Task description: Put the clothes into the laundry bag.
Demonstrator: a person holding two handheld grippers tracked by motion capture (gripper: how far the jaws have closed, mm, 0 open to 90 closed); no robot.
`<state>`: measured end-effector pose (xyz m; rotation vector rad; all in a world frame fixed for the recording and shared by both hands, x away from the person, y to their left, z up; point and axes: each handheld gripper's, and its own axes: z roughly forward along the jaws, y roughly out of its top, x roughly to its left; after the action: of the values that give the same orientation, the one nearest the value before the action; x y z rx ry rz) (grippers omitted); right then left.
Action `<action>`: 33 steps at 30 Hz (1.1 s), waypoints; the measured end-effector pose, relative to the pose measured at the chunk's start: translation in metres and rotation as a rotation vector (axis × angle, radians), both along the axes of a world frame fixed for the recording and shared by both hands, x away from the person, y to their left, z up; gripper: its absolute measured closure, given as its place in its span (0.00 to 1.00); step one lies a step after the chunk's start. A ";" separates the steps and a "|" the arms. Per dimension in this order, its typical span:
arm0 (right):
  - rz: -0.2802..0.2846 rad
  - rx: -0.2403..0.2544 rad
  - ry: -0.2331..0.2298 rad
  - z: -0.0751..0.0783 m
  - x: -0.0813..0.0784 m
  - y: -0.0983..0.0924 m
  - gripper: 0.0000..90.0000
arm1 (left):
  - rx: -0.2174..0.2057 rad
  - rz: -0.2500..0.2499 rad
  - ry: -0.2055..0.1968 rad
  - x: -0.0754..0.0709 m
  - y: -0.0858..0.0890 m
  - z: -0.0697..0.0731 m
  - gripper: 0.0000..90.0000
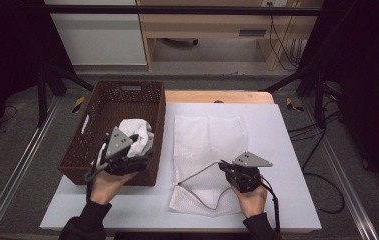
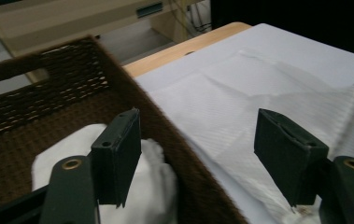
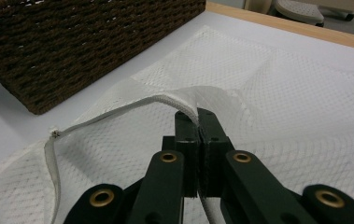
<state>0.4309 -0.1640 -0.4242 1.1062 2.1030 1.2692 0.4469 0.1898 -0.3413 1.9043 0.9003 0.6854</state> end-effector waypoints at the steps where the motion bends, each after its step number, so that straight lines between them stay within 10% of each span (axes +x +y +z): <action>1: 0.001 -0.002 0.002 0.000 0.000 0.000 0.98 | 0.001 0.015 -0.001 0.006 0.005 0.002 0.33; 18: 0.009 -0.016 0.025 -0.003 0.002 0.001 0.98 | 0.131 0.101 0.119 0.094 0.030 -0.019 0.22; 33: 0.012 -0.027 0.045 -0.006 0.003 0.001 0.98 | 0.291 0.086 0.310 0.111 0.027 -0.063 0.11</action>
<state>0.4343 -0.1625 -0.4302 1.1218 2.1567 1.2290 0.5577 0.2170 -0.4044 2.2855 1.1302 0.6063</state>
